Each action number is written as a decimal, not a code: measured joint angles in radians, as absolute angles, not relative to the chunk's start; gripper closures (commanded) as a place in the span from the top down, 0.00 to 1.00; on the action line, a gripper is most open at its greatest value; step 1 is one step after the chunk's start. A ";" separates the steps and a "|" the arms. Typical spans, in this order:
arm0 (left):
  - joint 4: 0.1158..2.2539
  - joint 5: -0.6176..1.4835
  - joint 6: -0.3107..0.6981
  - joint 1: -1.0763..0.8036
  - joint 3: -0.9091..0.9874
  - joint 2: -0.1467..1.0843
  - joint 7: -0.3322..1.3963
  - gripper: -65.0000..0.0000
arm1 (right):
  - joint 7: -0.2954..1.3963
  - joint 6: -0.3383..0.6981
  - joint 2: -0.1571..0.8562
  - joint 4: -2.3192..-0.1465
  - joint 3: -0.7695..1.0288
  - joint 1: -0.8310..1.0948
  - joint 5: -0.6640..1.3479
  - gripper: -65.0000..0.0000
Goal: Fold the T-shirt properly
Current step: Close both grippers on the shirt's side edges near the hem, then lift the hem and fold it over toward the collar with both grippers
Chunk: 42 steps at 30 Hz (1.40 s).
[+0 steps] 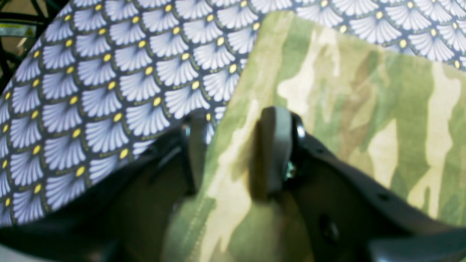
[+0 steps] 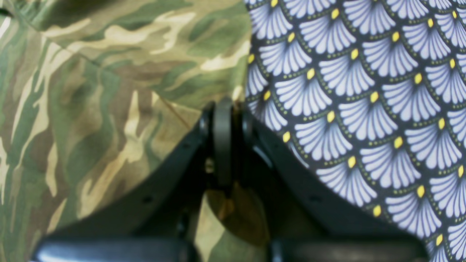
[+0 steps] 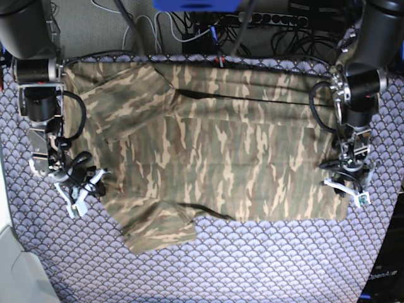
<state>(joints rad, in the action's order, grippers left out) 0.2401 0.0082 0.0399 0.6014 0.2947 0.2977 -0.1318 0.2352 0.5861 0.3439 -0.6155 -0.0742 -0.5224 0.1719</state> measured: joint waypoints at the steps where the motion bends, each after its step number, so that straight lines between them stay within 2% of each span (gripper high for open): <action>1: 0.240 0.008 0.041 0.601 0.295 0.295 -0.133 0.38 | 0.235 0.586 0.344 -0.616 -0.074 -0.522 0.172 0.00; 9: 0.242 0.008 0.041 0.595 0.295 0.279 -0.147 0.36 | 0.235 0.586 0.345 -0.616 -0.074 -0.522 0.172 0.00; 11: 0.230 0.009 0.051 0.596 0.295 0.280 -0.156 0.24 | 0.235 0.586 0.347 -0.616 -0.074 -0.522 0.172 0.00; 13: 0.223 0.008 0.057 0.596 0.295 0.278 -0.164 0.04 | 0.236 0.587 0.346 -0.616 -0.074 -0.522 0.172 0.00; 14: 0.221 0.006 0.059 0.597 0.295 0.277 -0.167 0.00 | 0.236 0.587 0.347 -0.616 -0.074 -0.522 0.172 0.00; 16: 0.221 0.004 0.060 0.596 0.295 0.277 -0.166 0.03 | 0.235 0.587 0.347 -0.616 -0.074 -0.522 0.172 0.00; 19: 0.230 0.004 0.060 0.587 0.295 0.277 -0.173 0.01 | 0.236 0.587 0.347 -0.616 -0.074 -0.522 0.172 0.00; 27: 0.231 0.004 0.068 0.585 0.296 0.285 -0.170 0.01 | 0.236 0.587 0.346 -0.616 -0.074 -0.522 0.172 0.00; 32: 0.339 0.004 0.063 0.553 0.296 0.282 -0.076 0.02 | 0.236 0.587 0.346 -0.616 -0.074 -0.522 0.172 0.00; 34: 0.404 0.004 0.065 0.543 0.296 0.283 0.017 0.07 | 0.236 0.587 0.346 -0.616 -0.074 -0.522 0.172 0.00; 37: 0.471 0.004 0.064 0.540 0.296 0.291 0.131 0.29 | 0.236 0.587 0.347 -0.616 -0.074 -0.522 0.172 0.00; 40: 0.496 0.004 0.065 0.529 0.296 0.302 0.131 0.52 | 0.247 0.587 0.347 -0.616 -0.074 -0.522 0.176 0.00; 42: 0.499 0.001 0.057 0.527 0.298 0.303 0.132 0.60 | 0.252 0.587 0.347 -0.617 -0.074 -0.522 0.179 0.00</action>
<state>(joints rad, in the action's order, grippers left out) 0.4988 0.0013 0.0570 0.5270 0.2977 0.3027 0.1318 0.2523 0.5865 0.3466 -0.6174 -0.0742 -0.5224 0.1791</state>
